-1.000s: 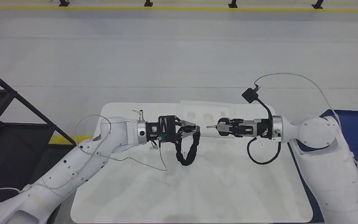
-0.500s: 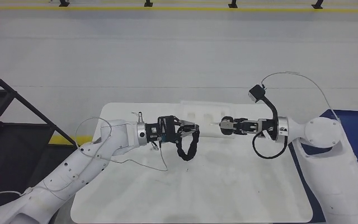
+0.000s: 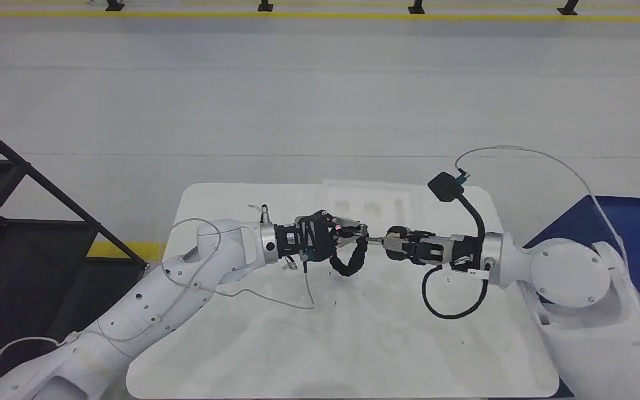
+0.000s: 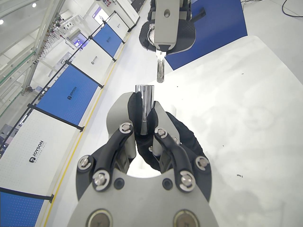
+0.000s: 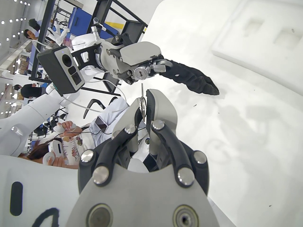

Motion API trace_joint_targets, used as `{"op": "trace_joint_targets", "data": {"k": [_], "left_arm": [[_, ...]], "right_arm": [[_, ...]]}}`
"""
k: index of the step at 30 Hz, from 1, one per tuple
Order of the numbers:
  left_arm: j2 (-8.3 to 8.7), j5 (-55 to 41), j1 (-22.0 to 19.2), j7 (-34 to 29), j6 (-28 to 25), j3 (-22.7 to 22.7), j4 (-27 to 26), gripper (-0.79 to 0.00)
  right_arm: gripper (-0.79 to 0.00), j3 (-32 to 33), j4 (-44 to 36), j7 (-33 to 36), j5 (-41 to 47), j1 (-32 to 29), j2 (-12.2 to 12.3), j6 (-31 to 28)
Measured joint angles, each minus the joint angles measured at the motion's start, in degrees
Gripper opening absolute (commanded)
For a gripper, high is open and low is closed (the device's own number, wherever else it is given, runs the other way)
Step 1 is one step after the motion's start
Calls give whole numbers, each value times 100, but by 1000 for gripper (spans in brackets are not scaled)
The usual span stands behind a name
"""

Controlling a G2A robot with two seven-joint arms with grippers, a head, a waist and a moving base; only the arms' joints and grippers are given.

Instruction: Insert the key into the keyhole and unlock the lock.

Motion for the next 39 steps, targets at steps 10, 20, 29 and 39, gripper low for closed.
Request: {"op": "trace_joint_targets", "data": {"k": [10, 20, 29, 39], "left_arm": [[-137, 287, -15, 251, -6, -3, 210, -785], [-179, 735, 49, 741, -81, -112, 351, -785], [-228, 858, 66, 850, -319, -193, 437, -785], [-304, 821, 77, 897, -524, -264, 517, -785]], "right_arm": [[-785, -129, -487, -402, -751, -233, 45, 242], [-785, -273, -796, -534, -1292, -339, 81, 100], [-785, -342, -1032, -619, -1754, -446, 114, -169], [-785, -302, -1165, -797, -1992, -558, 128, -129]]}}
